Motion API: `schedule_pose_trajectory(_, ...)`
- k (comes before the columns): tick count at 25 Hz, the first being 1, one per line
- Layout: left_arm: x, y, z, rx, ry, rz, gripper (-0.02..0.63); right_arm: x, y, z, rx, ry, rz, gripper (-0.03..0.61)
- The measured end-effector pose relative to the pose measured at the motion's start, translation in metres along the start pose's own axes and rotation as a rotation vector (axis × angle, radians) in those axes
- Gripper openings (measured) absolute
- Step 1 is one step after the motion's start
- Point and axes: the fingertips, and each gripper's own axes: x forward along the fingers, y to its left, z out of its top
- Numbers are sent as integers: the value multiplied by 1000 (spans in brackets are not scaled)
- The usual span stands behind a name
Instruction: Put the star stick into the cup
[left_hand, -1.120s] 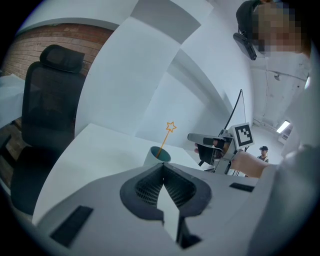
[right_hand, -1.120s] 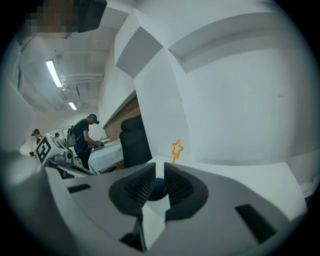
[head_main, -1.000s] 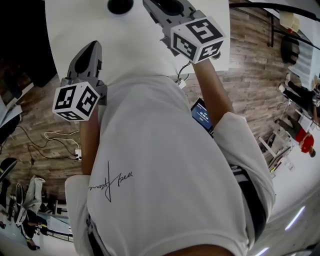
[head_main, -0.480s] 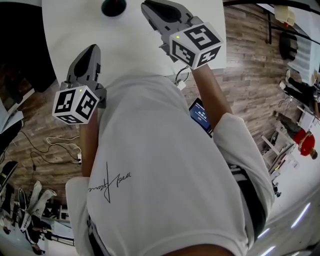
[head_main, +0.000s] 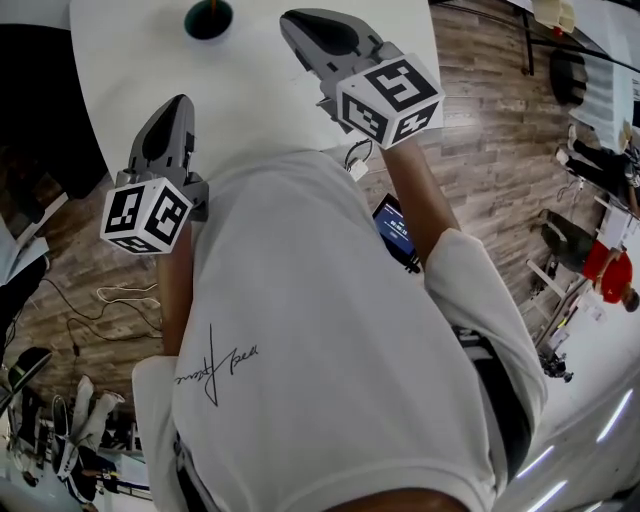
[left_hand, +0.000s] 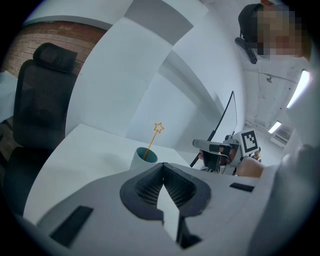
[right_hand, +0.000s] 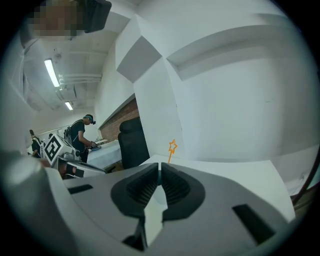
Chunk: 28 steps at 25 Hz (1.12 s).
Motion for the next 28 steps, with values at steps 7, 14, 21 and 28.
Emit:
schedule_pose_trajectory(7,-4,-9,13,17,-26,-23,8,-20,-2,6,0,-4,-28,15)
schedule_pose_trajectory(14,1,-18,34,57,-70,-29,8,-44,-14,1,-8,12,-64,9)
schedule_pose_trajectory(21,7,-21,43,68,-90,-38,8,-55,-22,-9,-30,45,-79,9)
schedule_pose_trajectory(28,4,-26,37,76,-67,-50,8,-54,-21,-7,-35,48,-83,9)
